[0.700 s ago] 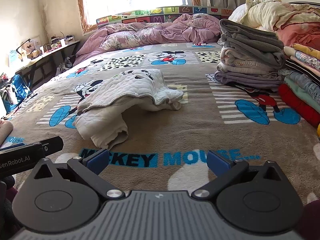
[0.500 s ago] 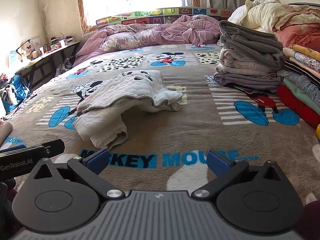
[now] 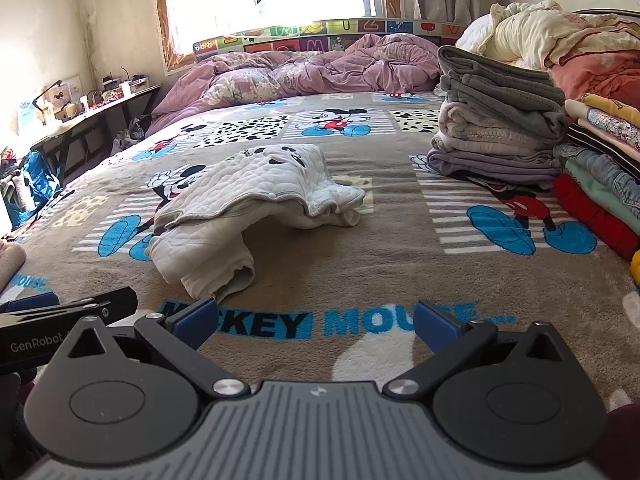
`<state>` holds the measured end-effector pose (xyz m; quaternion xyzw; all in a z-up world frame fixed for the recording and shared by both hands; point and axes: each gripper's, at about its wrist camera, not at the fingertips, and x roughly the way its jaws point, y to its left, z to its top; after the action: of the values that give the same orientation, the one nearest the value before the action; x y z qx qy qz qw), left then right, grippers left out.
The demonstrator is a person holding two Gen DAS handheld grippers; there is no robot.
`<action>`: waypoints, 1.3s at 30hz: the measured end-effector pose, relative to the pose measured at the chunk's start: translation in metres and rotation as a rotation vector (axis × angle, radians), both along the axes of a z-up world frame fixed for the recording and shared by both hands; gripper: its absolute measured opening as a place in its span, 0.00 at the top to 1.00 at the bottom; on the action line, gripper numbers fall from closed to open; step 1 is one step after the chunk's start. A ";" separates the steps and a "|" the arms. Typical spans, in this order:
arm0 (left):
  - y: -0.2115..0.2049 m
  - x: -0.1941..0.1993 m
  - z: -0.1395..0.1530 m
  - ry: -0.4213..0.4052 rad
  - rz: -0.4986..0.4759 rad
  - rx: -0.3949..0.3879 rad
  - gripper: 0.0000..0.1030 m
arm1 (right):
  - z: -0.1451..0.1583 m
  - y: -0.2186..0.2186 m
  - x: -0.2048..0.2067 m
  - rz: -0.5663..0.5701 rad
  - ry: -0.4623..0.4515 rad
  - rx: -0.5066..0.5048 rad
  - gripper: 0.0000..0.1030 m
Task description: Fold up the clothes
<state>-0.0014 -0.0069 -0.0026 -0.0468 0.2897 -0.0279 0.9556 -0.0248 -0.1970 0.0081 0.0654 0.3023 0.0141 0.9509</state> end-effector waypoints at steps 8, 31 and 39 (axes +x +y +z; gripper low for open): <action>0.001 0.000 -0.001 0.001 0.000 -0.004 0.00 | 0.000 -0.001 0.000 -0.002 0.000 0.007 0.00; 0.000 0.001 -0.002 0.005 0.000 -0.003 0.00 | 0.001 0.000 0.000 0.003 -0.005 0.004 0.00; 0.001 0.000 -0.002 0.006 0.003 0.001 0.00 | 0.001 0.000 0.000 0.000 -0.006 0.003 0.00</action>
<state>-0.0013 -0.0064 -0.0050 -0.0468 0.2923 -0.0264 0.9548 -0.0244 -0.1972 0.0087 0.0666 0.2994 0.0146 0.9517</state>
